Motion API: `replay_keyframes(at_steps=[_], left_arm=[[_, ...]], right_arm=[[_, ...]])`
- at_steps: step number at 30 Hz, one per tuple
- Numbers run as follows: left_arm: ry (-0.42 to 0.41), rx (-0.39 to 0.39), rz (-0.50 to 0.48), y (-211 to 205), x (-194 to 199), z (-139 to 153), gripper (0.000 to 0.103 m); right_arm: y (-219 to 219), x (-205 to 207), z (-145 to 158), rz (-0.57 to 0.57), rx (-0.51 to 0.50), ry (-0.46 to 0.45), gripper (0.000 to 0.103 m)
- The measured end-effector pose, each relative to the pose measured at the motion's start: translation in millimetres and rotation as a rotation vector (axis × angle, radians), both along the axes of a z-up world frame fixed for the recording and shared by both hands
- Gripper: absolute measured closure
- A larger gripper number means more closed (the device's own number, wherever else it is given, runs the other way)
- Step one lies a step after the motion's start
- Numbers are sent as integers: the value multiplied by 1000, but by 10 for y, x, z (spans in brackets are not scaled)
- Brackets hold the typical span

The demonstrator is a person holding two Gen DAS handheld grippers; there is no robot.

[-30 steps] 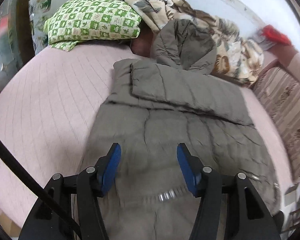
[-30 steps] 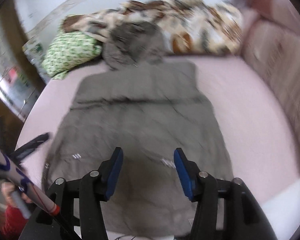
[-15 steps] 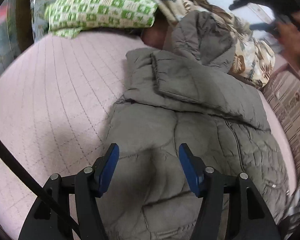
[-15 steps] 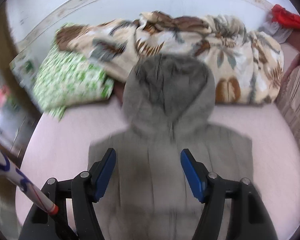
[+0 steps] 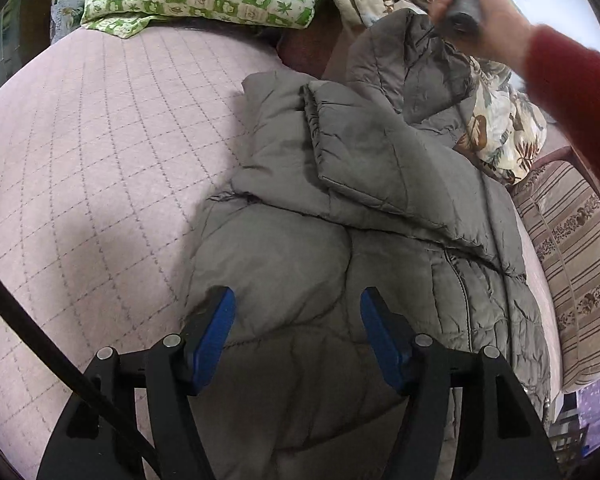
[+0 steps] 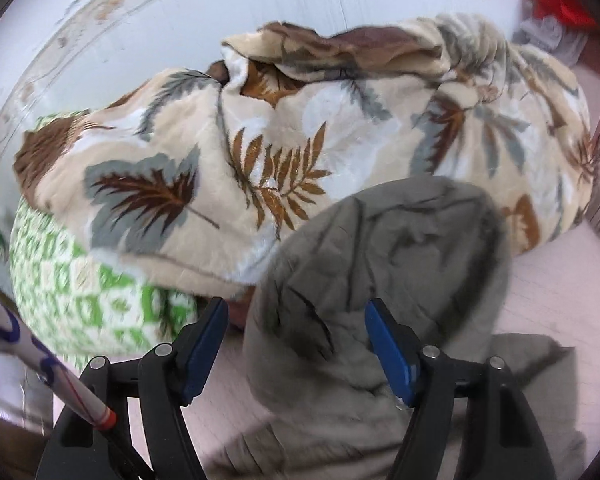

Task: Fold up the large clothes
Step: 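Grasp the hood with the right gripper and lift it toward the hem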

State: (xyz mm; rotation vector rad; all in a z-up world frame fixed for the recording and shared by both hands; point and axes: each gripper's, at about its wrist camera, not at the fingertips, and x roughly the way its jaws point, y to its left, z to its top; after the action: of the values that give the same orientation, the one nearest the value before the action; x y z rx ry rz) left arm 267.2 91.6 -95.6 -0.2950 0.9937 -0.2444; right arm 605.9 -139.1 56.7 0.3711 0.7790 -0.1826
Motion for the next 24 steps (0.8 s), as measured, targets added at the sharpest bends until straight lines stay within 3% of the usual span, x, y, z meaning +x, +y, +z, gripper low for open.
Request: replay_keyframes(at_steps=[3, 4, 5, 6, 8, 12, 18, 22, 24], left_arm=[[-5, 25, -9, -45, 10, -17, 38], [-7, 30, -10, -55, 12, -18, 38], [-7, 32, -10, -59, 13, -17, 38], [-7, 32, -10, -59, 13, -13, 38], [-7, 23, -9, -51, 6, -3, 38], [-1, -18, 6, 41, -17, 28, 38], [-14, -53, 72, 242, -74, 89, 38], [-29, -49, 95, 305, -92, 133, 38], [-31, -41, 112, 325, -69, 138, 38]], right_arm=[[-6, 221, -216, -11, 34, 44, 24], [-19, 251, -267, -10, 39, 54, 32], [-32, 264, -315, -2, 49, 56, 70], [-49, 258, -353, 18, 69, 64, 88], [-62, 138, -351, 45, 80, 56, 92], [26, -438, -149, 158, -4, 7, 95], [65, -1916, -13, 322, -33, -32, 96], [117, -2839, -294, 388, -16, 17, 96], [159, -3044, -496, 397, 6, 52, 96]])
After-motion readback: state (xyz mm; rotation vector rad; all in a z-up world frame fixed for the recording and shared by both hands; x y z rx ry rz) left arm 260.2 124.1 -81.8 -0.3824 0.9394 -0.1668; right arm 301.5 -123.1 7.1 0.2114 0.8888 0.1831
